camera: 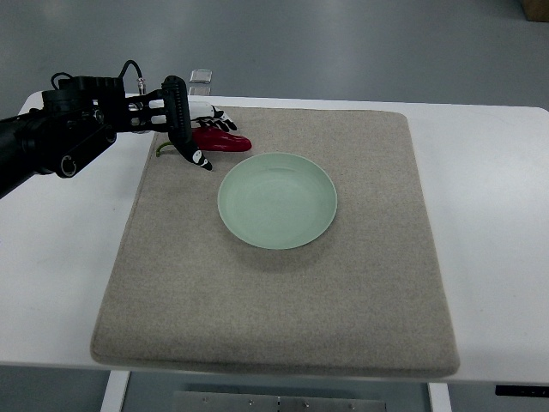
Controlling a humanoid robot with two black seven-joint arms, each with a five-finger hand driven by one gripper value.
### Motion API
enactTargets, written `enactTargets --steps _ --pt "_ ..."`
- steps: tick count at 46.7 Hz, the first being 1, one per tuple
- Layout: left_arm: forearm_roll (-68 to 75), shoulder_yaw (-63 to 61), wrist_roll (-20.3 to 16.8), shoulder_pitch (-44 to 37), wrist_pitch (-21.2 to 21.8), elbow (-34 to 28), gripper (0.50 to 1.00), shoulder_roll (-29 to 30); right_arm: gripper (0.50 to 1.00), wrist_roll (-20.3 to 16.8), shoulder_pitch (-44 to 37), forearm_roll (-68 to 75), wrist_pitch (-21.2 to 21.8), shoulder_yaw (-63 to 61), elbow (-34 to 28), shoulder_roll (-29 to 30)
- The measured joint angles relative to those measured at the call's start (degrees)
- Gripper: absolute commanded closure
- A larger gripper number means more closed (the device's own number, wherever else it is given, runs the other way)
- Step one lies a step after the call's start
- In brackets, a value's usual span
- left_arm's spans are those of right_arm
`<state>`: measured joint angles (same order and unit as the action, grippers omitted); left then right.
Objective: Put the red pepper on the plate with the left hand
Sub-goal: 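Lower the left hand onto the red pepper and close fingers around it, then lift the held pepper and carry it over the green plate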
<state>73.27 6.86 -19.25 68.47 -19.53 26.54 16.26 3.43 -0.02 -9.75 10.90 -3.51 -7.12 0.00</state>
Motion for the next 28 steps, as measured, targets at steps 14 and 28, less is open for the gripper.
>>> enactTargets --steps 14,28 --pt "0.1 -1.5 0.1 0.0 0.1 -0.1 0.949 -0.1 0.568 0.0 0.0 0.0 0.0 0.0 0.0 0.0" --pt "-0.2 -1.6 0.1 0.0 -0.1 -0.1 1.0 -0.1 0.568 0.0 0.0 0.0 0.0 0.0 0.0 0.0"
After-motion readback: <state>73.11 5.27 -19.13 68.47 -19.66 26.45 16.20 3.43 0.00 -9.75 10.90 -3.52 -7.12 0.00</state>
